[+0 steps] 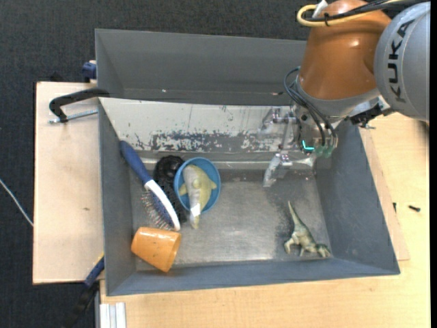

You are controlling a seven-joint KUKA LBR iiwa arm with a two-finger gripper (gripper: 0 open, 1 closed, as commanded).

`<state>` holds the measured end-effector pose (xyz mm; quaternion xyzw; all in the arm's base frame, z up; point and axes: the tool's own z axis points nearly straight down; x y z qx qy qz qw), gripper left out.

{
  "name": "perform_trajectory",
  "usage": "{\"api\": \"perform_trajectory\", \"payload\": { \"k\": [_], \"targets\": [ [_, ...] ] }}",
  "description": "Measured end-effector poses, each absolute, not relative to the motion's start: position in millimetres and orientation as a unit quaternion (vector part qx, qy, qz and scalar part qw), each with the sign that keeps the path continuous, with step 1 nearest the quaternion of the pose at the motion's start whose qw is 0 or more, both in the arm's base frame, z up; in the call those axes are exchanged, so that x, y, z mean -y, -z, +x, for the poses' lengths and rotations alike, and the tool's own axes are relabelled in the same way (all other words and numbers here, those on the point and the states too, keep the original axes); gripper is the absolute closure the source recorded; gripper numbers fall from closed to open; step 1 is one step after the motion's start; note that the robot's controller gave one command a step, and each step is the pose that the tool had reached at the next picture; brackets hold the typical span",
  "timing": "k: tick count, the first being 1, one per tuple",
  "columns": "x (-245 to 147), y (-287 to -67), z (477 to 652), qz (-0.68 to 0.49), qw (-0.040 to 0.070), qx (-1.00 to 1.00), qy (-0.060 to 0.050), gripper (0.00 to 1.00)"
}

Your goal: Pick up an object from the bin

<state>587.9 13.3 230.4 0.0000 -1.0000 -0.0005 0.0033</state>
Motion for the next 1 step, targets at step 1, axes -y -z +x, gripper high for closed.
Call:
{"api": "perform_trajectory", "payload": {
  "k": [1],
  "targets": [
    [-65.4,-81.8,592.9,0.184,0.002,0.983,0.001,0.0]
  ]
}}
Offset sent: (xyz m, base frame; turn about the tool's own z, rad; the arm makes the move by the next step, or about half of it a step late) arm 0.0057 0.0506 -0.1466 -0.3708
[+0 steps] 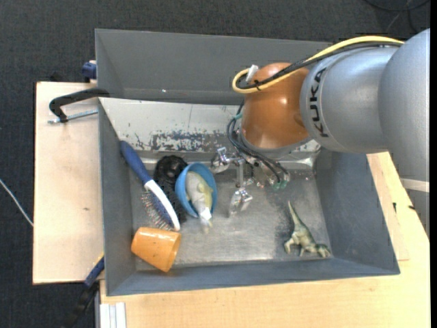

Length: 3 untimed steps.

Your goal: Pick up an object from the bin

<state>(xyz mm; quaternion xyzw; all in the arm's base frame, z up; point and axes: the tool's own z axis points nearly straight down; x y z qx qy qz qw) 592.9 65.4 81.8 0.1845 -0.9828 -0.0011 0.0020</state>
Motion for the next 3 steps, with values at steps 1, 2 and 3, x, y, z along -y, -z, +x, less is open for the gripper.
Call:
{"api": "perform_trajectory", "payload": {
  "k": [1,2,3],
  "targets": [
    [-134,-76,567.1,0.146,0.0,0.989,0.002,0.0],
    [-181,-109,555.1,0.058,0.002,0.998,-0.007,0.0],
    [-183,-92,562.7,-0.003,0.006,1.0,-0.012,0.0]
  ]
}}
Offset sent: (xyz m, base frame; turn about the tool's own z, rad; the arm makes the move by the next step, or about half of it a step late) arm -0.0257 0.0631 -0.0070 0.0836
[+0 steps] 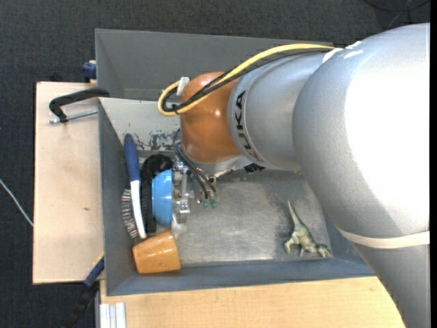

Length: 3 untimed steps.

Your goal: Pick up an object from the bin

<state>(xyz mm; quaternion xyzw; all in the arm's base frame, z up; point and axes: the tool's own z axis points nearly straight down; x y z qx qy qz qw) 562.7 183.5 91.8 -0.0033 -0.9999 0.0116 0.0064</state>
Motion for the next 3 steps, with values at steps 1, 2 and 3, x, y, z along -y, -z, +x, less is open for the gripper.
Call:
{"api": "perform_trajectory", "payload": {
  "k": [1,2,3],
  "targets": [
    [-186,-89,565.7,-0.044,0.008,0.999,-0.013,0.0],
    [-188,-84,562.6,-0.045,0.012,0.999,-0.012,1.0],
    [-185,-76,568.3,0.039,0.014,0.999,-0.007,1.0]
  ]
}}
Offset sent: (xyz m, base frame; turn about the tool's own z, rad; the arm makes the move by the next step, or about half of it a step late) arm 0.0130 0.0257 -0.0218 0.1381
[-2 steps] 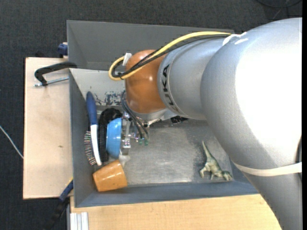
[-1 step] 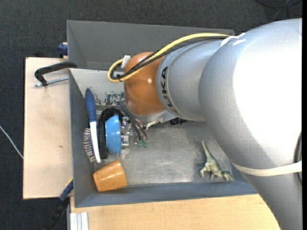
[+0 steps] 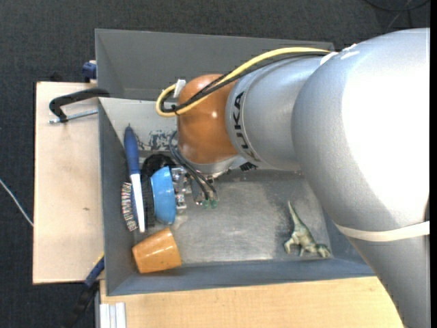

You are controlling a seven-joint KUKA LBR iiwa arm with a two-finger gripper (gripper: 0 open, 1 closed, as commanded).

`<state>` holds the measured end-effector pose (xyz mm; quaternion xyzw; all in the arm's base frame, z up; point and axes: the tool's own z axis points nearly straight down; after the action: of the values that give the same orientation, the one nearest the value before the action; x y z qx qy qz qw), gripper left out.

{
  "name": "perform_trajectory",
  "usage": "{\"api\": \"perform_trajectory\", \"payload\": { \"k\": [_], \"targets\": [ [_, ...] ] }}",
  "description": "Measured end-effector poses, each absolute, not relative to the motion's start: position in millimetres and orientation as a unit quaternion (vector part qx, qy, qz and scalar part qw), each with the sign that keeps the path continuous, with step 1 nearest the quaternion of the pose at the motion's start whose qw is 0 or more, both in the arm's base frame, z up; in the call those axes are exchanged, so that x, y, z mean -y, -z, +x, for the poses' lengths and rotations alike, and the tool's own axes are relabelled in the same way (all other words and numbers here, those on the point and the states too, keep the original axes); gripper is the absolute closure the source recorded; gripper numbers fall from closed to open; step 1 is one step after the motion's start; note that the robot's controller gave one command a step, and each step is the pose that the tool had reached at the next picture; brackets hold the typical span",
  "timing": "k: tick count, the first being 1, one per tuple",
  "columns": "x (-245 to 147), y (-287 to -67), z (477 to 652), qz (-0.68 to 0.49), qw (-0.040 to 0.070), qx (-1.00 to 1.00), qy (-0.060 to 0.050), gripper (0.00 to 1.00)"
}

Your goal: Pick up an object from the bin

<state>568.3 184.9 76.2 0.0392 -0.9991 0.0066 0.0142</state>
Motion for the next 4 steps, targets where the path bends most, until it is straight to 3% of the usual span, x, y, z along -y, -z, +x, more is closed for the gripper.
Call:
{"api": "perform_trajectory", "payload": {
  "k": [4],
  "targets": [
    [-185.0,-76.2,568.4,0.039,0.014,0.999,-0.007,1.0]
  ]
}}
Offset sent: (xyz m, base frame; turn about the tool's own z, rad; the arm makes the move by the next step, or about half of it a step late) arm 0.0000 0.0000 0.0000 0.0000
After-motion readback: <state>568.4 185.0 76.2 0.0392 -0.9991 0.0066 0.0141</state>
